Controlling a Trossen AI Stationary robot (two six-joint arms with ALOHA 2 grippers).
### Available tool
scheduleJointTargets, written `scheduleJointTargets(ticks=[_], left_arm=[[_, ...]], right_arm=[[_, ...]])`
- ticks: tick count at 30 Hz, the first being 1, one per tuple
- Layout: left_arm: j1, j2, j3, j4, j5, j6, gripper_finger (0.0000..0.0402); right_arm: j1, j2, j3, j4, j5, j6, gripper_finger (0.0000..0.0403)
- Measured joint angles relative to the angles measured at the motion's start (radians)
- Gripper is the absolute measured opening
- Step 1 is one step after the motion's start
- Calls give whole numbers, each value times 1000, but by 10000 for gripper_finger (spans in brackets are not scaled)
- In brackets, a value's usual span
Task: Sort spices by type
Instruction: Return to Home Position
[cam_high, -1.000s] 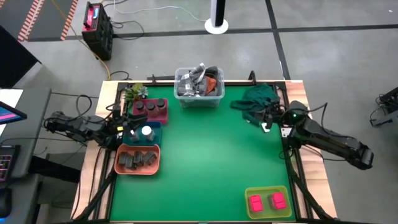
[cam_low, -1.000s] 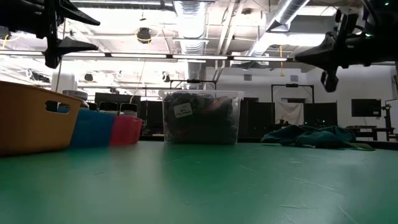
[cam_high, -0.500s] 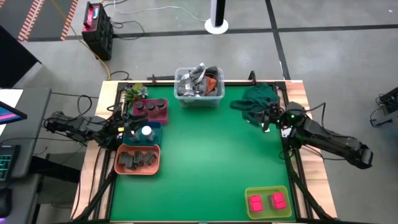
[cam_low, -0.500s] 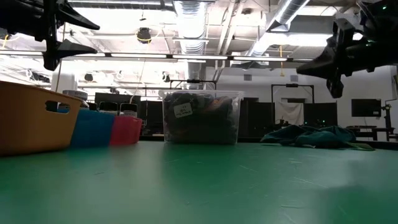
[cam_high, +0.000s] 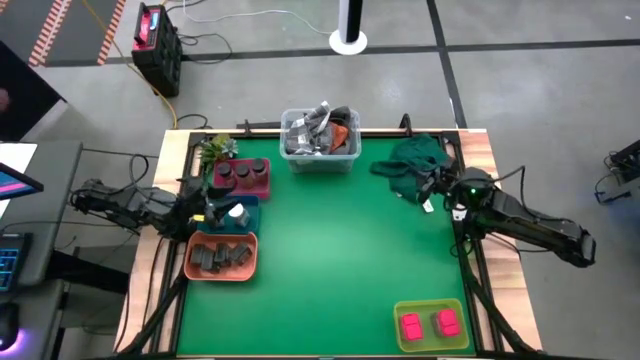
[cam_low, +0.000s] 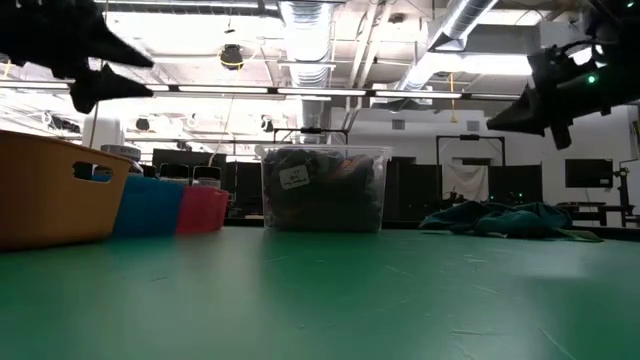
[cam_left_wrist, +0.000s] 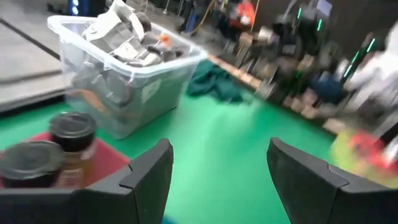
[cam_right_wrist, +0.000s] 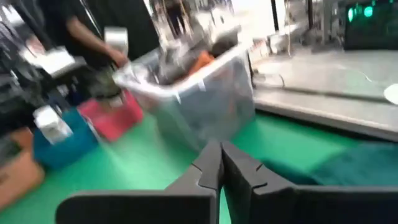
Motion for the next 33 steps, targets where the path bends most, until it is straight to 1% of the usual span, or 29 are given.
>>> scheduleJointTargets(ticks=[3,6,9,12,17,20,25,33], left_arm=[[0,0,0,-66,0,83,249],[0,0,0,-110,-8,127,249],[0,0,0,-125,-9,186,249],[0,0,0,-138,2,231,249],[0,0,0,-151,2,184,249],[0,0,0,-151,2,152,249],[0,0,0,-166,2,171,249],[0,0,0,-225,2,158,249]], right_arm=[[7,-4,0,-75,0,-20,38],[19,-12,0,-136,-1,-26,26],[35,-23,-9,-137,-2,-32,15],[54,-34,-11,-153,-4,-42,18],[68,-35,-11,-164,-4,-7,55],[68,-35,-11,-165,-4,29,68],[68,-35,-12,-167,-4,35,71],[67,-35,-12,-167,-4,35,71]])
